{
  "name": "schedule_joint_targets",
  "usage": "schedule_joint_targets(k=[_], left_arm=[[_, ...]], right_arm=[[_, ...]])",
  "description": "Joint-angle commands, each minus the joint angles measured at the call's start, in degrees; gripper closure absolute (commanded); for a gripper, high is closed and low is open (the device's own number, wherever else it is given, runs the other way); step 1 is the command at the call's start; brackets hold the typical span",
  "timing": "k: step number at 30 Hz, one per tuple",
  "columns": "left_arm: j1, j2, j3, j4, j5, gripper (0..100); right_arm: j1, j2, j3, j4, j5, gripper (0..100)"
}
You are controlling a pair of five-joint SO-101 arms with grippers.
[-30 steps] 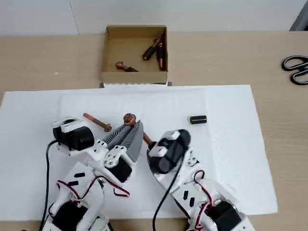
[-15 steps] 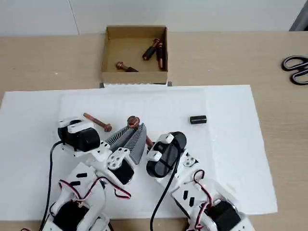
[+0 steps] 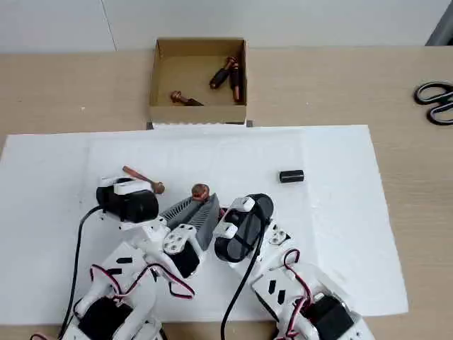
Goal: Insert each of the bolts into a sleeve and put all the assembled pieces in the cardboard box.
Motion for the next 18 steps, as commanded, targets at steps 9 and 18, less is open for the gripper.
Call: schedule_joint_targets(k=[9, 18], left_arm=[[5.5, -0.5, 6.8, 0.6, -0.4, 99], [5.4, -0.4, 6.9, 1.0, -1.0, 83]], right_arm=[[-0.2, -0.4, -0.6, -2.2, 0.6, 99.6], [0.0, -0.4, -0.6, -2.0, 0.5, 99.6]])
